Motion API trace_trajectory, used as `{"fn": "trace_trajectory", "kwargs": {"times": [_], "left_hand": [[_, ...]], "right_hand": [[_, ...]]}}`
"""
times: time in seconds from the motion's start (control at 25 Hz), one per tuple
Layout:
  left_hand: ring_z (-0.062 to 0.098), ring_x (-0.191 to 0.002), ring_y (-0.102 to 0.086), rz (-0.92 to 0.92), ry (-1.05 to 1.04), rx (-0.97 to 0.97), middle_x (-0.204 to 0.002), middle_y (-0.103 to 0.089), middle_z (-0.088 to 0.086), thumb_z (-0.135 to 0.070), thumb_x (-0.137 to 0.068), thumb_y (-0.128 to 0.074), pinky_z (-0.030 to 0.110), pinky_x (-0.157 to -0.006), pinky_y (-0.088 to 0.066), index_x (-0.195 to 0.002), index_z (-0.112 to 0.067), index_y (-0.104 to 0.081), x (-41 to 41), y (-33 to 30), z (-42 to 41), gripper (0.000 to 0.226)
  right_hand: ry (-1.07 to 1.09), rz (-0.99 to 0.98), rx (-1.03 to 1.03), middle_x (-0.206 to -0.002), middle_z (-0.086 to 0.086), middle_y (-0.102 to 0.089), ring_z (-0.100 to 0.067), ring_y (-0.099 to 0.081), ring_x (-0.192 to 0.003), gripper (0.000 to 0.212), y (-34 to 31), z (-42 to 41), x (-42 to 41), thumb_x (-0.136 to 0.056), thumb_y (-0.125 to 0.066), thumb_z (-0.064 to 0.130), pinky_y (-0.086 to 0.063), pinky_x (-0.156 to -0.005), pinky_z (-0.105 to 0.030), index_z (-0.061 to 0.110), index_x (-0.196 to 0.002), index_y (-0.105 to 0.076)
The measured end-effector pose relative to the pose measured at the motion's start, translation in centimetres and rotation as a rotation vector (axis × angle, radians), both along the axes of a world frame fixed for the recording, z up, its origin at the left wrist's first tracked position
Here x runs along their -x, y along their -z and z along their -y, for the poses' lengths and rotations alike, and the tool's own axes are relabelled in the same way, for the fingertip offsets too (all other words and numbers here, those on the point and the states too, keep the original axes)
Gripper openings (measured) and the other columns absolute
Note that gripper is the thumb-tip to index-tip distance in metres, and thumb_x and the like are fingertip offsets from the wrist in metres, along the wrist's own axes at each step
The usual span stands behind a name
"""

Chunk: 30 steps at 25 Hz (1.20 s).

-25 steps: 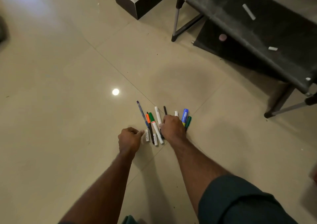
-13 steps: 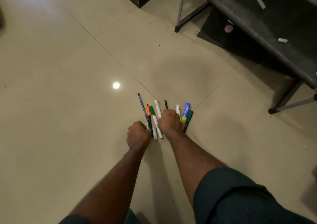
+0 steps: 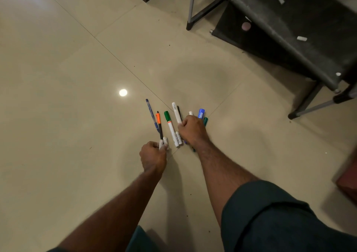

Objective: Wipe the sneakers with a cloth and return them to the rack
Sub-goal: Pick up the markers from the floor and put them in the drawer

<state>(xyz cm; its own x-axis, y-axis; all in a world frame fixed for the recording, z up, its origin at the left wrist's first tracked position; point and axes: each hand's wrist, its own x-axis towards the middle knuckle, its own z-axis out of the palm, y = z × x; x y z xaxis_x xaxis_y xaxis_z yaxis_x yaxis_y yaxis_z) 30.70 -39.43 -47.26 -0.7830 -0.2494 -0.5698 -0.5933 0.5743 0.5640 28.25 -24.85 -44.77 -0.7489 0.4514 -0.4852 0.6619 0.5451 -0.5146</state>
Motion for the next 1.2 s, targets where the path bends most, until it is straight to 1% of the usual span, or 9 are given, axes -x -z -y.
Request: {"fn": "trace_trajectory", "kwargs": {"times": [0.16, 0.32, 0.44, 0.52, 0.64, 0.72, 0.84, 1.04, 1.2], "left_hand": [[0.014, -0.070, -0.060, 0.010, 0.059, 0.072, -0.081, -0.067, 0.002, -0.033, -0.083, -0.080, 0.033, -0.067, -0.054, -0.084, -0.015, -0.070, 0.1, 0.3, -0.9, 0.020], [0.026, -0.079, -0.066, 0.041, 0.110, 0.171, -0.087, -0.070, 0.006, -0.038, -0.081, -0.080, 0.040, -0.076, -0.060, -0.089, -0.018, -0.073, 0.1, 0.5, -1.8, 0.023], [0.029, -0.079, -0.068, 0.063, 0.166, 0.232, -0.087, -0.070, 0.007, -0.041, -0.081, -0.078, 0.041, -0.075, -0.061, -0.090, -0.017, -0.072, 0.6, 0.6, -2.1, 0.026], [0.028, -0.078, -0.066, 0.059, 0.176, 0.225, -0.086, -0.069, 0.006, -0.040, -0.085, -0.074, 0.040, -0.075, -0.060, -0.091, -0.015, -0.072, 0.3, 0.6, -2.1, 0.026], [0.026, -0.076, -0.060, -0.044, 0.182, 0.149, -0.083, -0.064, 0.005, -0.035, -0.092, -0.064, 0.034, -0.070, -0.051, -0.090, -0.012, -0.070, 0.4, -0.1, -2.1, 0.024], [0.023, -0.076, -0.062, -0.079, 0.281, 0.121, -0.086, -0.069, 0.006, -0.030, -0.092, -0.063, 0.038, -0.070, -0.055, -0.090, -0.013, -0.071, 1.3, -1.2, -2.4, 0.019], [0.026, -0.078, -0.066, -0.015, 0.331, 0.121, -0.085, -0.071, 0.008, -0.033, -0.088, -0.072, 0.043, -0.074, -0.059, -0.089, -0.012, -0.075, 1.1, -2.1, -2.6, 0.022], [0.029, -0.080, -0.066, 0.124, 0.232, 0.115, -0.090, -0.069, 0.009, -0.042, -0.078, -0.082, 0.041, -0.074, -0.059, -0.088, -0.011, -0.071, -0.2, -2.1, -3.5, 0.034], [0.030, -0.083, -0.065, 0.136, 0.147, 0.100, -0.095, -0.069, 0.010, -0.044, -0.077, -0.082, 0.038, -0.072, -0.055, -0.093, -0.010, -0.070, 0.5, -1.7, -4.1, 0.039]], "right_hand": [[0.003, -0.003, -0.006, -0.094, -0.009, -0.071, -0.026, -0.065, -0.091, 0.023, -0.2, -0.3, -0.6, -0.091, -0.059, 0.027, -0.048, -0.071, -0.029, 0.006, -0.090, -0.070], [0.002, 0.010, -0.009, -0.093, -0.007, -0.069, -0.017, -0.055, -0.076, 0.022, -0.2, -0.2, -1.5, -0.094, -0.059, 0.026, -0.037, -0.056, -0.020, 0.006, -0.094, -0.068], [0.019, 0.031, 0.017, -0.092, -0.006, -0.069, -0.015, -0.054, -0.074, 0.021, -0.4, -0.3, -1.7, -0.095, -0.060, 0.026, -0.029, -0.046, -0.017, 0.006, -0.094, -0.067], [0.042, 0.046, 0.079, -0.094, -0.009, -0.071, -0.018, -0.059, -0.076, 0.020, -0.8, -0.2, -1.6, -0.093, -0.062, 0.026, -0.036, -0.049, -0.018, 0.008, -0.090, -0.067], [0.074, 0.089, 0.081, -0.100, -0.013, -0.073, -0.027, -0.067, -0.092, 0.027, -2.8, -2.6, 0.0, -0.088, -0.065, 0.031, -0.053, -0.071, -0.026, 0.006, -0.095, -0.072], [0.111, 0.109, 0.094, -0.101, -0.012, -0.073, -0.026, -0.068, -0.088, 0.030, -5.1, -6.3, 0.9, -0.085, -0.069, 0.033, -0.051, -0.070, -0.026, 0.007, -0.100, -0.074], [0.067, 0.184, 0.091, -0.103, -0.011, -0.071, -0.025, -0.064, -0.086, 0.031, -7.6, -10.2, 0.1, -0.081, -0.072, 0.034, -0.043, -0.066, -0.026, 0.008, -0.098, -0.071], [0.044, 0.235, 0.170, -0.089, -0.008, -0.061, -0.022, -0.054, -0.079, 0.021, -5.8, -7.7, -2.7, -0.080, -0.072, 0.032, -0.038, -0.058, -0.025, 0.015, -0.087, -0.062], [0.026, 0.225, 0.182, -0.086, -0.006, -0.055, -0.021, -0.051, -0.077, 0.028, -4.1, -5.9, -2.0, -0.081, -0.071, 0.038, -0.034, -0.054, -0.026, 0.017, -0.083, -0.054]]}}
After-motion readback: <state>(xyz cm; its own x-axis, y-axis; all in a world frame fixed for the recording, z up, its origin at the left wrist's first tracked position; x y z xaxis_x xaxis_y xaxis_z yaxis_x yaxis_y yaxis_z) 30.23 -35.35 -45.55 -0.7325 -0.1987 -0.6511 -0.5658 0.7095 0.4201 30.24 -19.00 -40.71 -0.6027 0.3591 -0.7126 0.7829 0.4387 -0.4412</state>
